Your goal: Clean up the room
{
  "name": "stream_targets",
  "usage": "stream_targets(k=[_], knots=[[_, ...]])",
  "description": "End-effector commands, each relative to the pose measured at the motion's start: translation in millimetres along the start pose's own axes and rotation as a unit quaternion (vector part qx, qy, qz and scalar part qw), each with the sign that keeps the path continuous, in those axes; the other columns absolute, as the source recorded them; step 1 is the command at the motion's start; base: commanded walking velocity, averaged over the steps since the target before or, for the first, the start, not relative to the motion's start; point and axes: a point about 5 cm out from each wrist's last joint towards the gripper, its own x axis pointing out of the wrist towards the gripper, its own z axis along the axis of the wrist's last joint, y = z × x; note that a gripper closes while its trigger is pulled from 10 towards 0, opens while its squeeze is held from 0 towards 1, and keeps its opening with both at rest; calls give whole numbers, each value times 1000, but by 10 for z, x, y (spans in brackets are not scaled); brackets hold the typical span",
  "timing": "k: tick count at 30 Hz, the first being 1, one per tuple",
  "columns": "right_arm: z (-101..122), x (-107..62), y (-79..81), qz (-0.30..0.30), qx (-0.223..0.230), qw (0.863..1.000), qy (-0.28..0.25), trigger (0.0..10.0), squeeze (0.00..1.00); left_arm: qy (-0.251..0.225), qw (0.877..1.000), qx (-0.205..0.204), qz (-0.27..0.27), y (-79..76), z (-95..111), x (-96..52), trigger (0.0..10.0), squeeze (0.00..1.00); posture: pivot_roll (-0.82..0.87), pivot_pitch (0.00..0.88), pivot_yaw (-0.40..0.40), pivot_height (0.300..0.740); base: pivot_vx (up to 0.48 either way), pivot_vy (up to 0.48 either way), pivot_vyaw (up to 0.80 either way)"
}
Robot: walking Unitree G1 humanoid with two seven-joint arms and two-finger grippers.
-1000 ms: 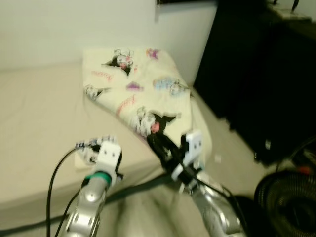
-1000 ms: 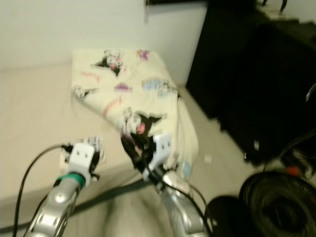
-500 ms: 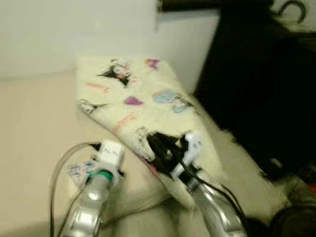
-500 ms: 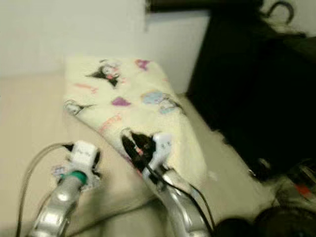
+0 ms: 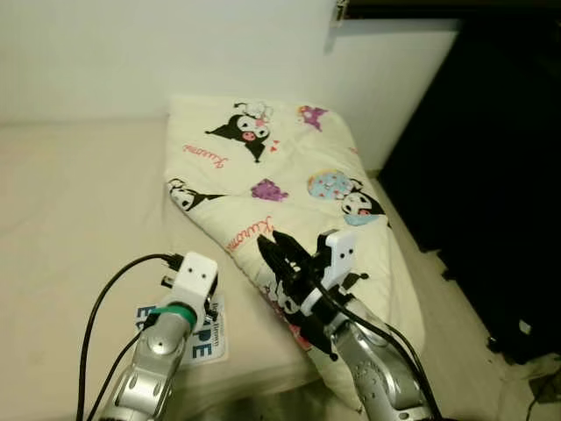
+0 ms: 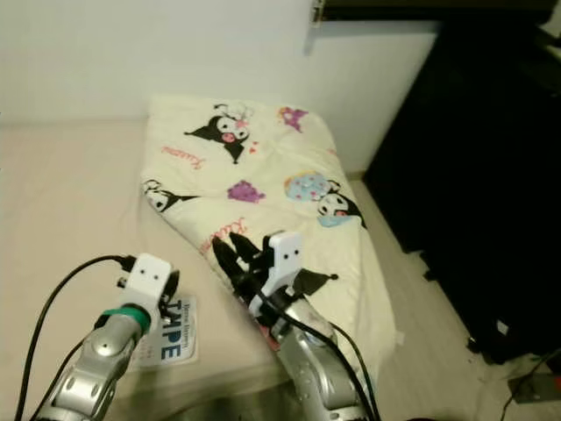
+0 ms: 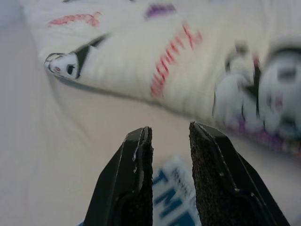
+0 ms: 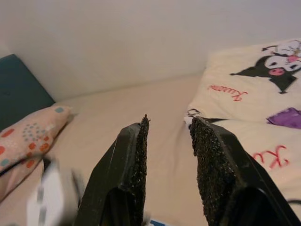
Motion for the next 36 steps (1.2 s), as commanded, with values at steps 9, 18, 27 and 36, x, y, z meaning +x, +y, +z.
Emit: stream_targets(k=[9, 18, 27, 36], knots=[[-243, -130, -120, -39, -5, 998, 43, 10000, 0, 45, 997, 29, -47, -152, -401, -121, 10000, 0, 52, 31, 5, 740, 0, 0, 0], [-495, -291, -306, -98, -24, 990, 95, 10000, 0, 53, 999, -5, -10, -124, -585, -181, 10000, 0, 52, 37, 4, 740, 0, 0, 0], [-551, -456, -554, -166, -25, 980, 110, 10000, 0, 29, 947, 304, -102, -174, -957, -398, 10000, 0, 59, 53, 2, 710, 0, 0, 0], [-505, -409, -592, -171, -27, 980, 97, 10000, 0, 1, 907, 410, -91, -134, -1052, -404, 10000, 0, 56, 61, -4, 685, 0, 0, 0]])
